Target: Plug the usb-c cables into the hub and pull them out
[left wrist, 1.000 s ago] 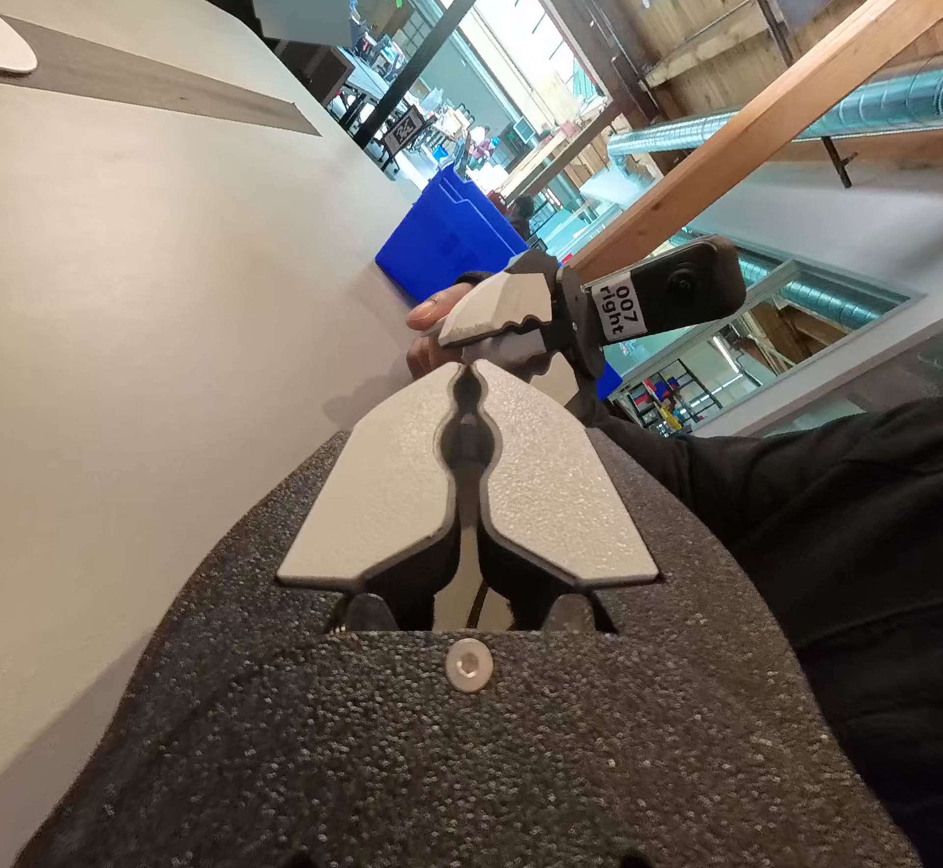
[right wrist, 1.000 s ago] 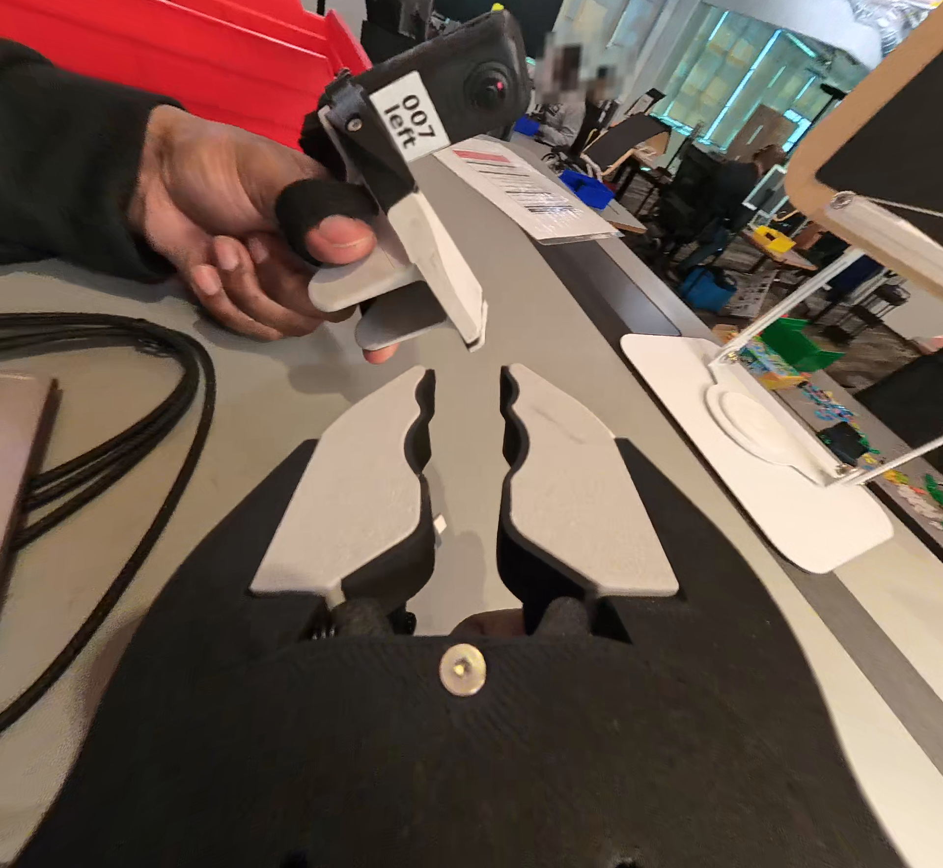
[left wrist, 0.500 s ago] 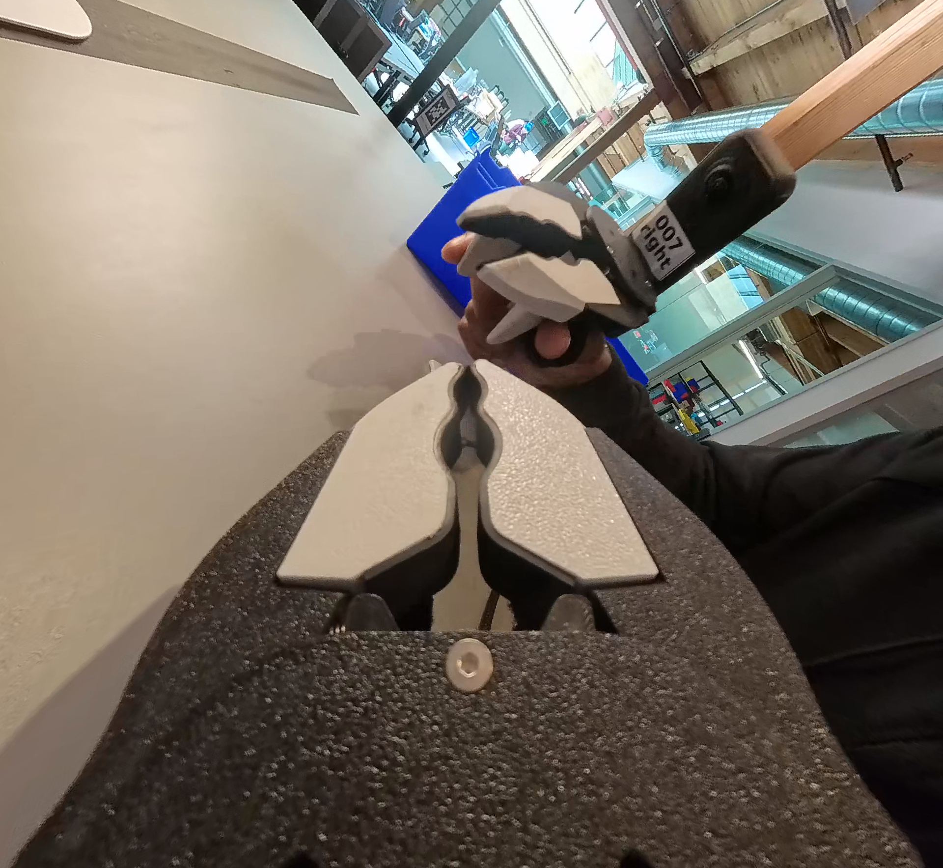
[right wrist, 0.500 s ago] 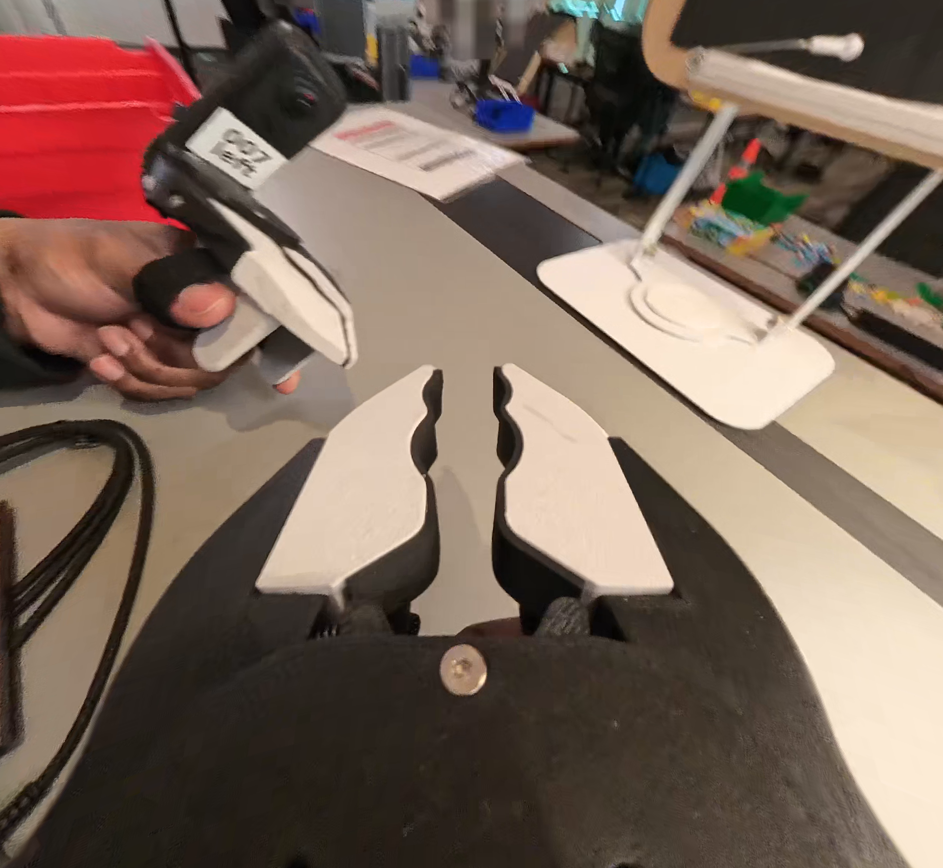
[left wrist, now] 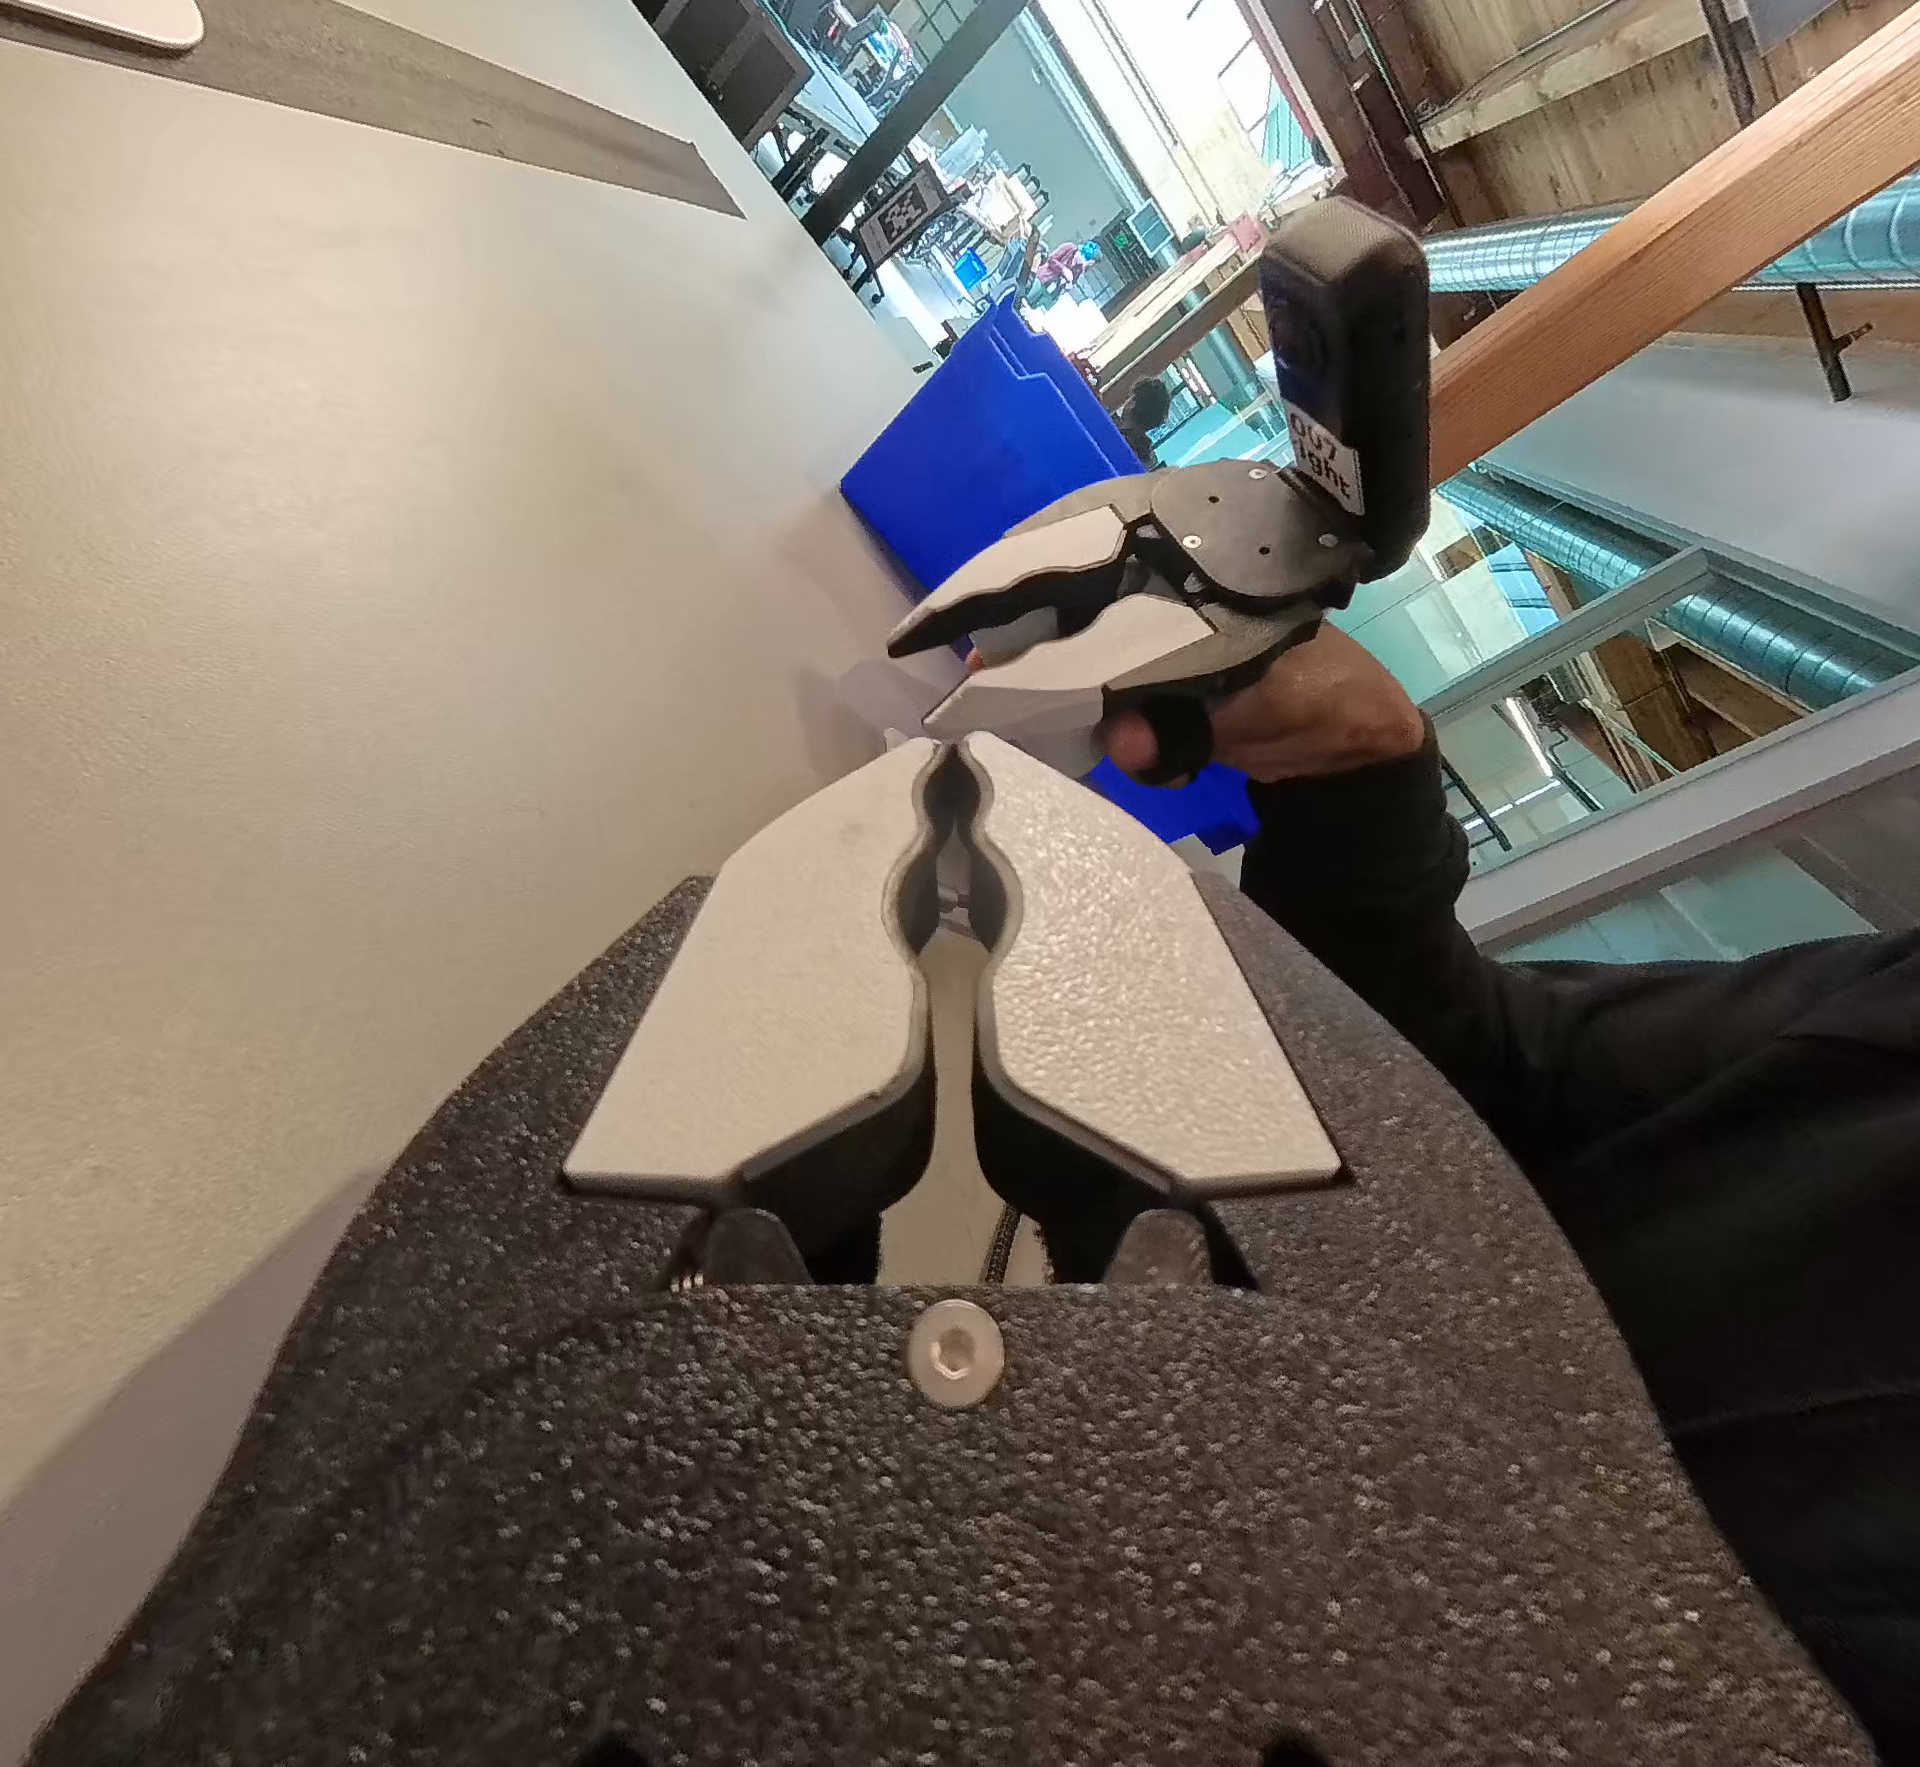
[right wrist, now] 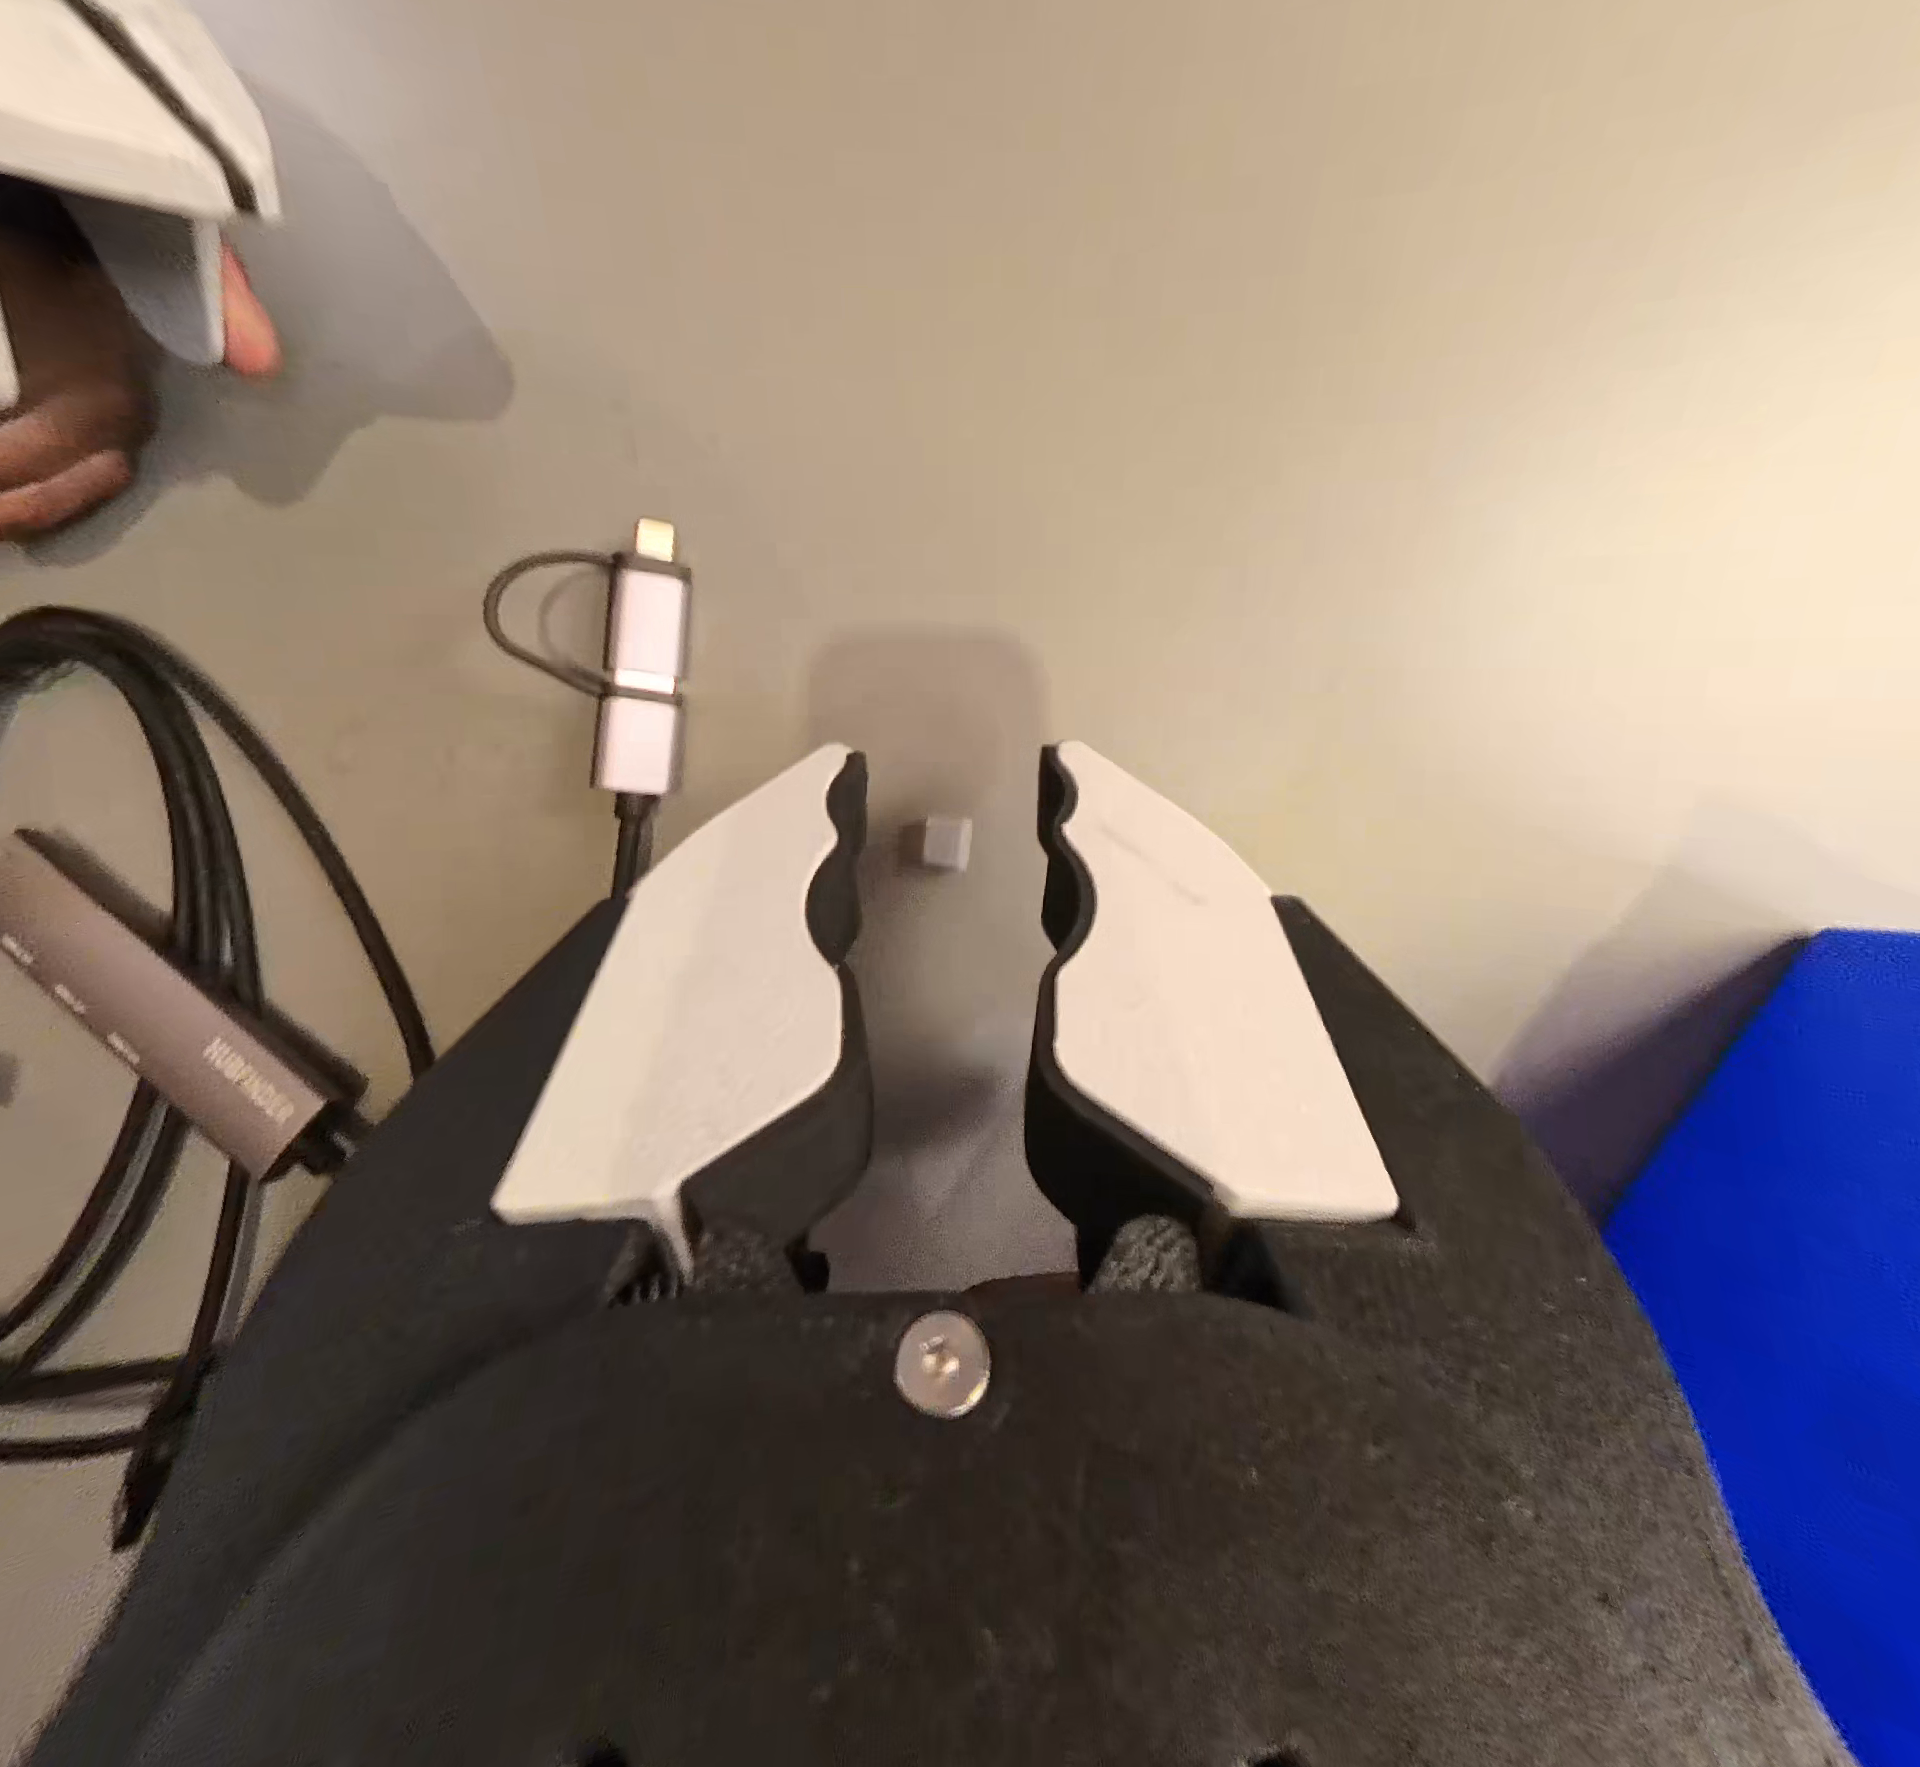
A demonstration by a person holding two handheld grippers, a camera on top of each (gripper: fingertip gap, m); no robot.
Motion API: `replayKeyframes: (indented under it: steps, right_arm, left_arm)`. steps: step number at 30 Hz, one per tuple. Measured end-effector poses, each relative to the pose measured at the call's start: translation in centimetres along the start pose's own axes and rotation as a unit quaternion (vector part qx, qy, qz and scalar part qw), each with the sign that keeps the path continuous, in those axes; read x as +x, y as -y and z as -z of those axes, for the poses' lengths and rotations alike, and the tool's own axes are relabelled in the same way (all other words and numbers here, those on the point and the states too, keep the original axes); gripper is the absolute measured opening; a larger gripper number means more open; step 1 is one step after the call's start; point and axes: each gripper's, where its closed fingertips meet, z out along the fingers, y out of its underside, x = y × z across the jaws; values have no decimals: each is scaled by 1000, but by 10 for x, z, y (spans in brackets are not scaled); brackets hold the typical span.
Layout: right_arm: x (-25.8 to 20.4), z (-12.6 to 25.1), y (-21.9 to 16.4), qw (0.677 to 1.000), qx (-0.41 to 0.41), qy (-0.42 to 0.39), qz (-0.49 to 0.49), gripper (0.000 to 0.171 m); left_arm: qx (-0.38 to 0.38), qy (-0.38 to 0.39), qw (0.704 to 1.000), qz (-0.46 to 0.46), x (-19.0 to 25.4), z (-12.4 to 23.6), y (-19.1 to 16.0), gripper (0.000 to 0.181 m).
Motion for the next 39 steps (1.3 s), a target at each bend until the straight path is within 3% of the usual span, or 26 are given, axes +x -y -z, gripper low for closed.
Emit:
replayKeyframes:
  steps: [5,9,15,20,27,31,35,39]
  right_arm:
    - [4,-7,-23,999,-52,-6,9,27]
    - [-3,-10,-23,998,-51,15,35,9]
    - [-14,-17,3,987,23,28,157,9]
    - [-78,-9,40,941,143,106,289,9]
    - [-134,-33,21,898,115,154,396,9]
    - [-130,-45,13,897,92,134,411,10]
    - [-125,-37,16,897,115,125,407,23]
    - [-124,-29,16,898,123,128,403,26]
  left_arm:
    - [-2,0,1000,0,0,-1,-1,0]
    - [-3,-1,1000,1,0,-2,0,0]
    - [-4,-1,1000,2,0,-2,0,0]
    - [-8,1,1000,11,-3,-2,0,0]
    - [6,4,999,31,-7,3,4,0]
    - [-17,9,999,28,-7,0,-3,0]
    - [-41,32,998,25,-13,3,-9,1]
    - [-83,50,995,14,-18,10,-20,7]
